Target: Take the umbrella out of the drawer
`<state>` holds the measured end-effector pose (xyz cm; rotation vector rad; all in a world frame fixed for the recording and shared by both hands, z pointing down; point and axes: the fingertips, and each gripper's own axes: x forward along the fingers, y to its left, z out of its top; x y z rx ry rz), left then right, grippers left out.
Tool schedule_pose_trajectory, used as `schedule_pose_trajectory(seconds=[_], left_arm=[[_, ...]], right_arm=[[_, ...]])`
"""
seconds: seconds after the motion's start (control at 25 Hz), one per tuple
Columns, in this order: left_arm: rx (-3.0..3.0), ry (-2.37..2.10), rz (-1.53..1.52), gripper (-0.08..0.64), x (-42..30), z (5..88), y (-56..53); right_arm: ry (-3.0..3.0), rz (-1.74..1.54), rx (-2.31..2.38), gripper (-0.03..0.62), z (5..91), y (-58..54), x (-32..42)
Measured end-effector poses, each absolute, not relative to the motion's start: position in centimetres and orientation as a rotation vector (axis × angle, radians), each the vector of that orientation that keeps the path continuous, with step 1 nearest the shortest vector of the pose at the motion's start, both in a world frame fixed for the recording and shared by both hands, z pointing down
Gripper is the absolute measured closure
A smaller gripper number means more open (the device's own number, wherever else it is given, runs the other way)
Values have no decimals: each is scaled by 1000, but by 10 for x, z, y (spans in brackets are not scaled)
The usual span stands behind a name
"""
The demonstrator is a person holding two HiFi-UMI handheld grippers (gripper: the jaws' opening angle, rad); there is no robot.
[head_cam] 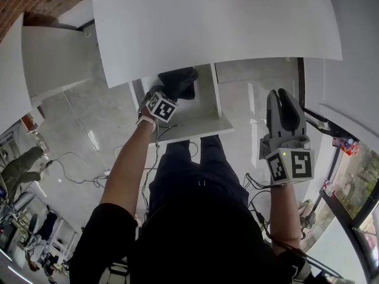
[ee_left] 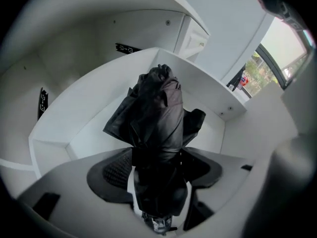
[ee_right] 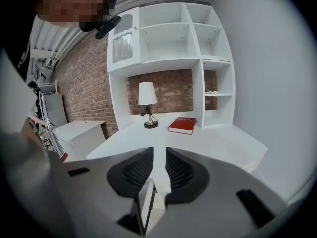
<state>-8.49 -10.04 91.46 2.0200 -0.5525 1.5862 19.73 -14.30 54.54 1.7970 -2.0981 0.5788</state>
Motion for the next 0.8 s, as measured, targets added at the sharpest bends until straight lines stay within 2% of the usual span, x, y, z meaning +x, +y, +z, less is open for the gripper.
schedule_pose_trajectory(seconds=[0.8], left_arm=[[2000, -546, 1706, 268, -72, 938, -103]], right_arm=[[-2057, 683, 1771, 529, 568, -124, 188]])
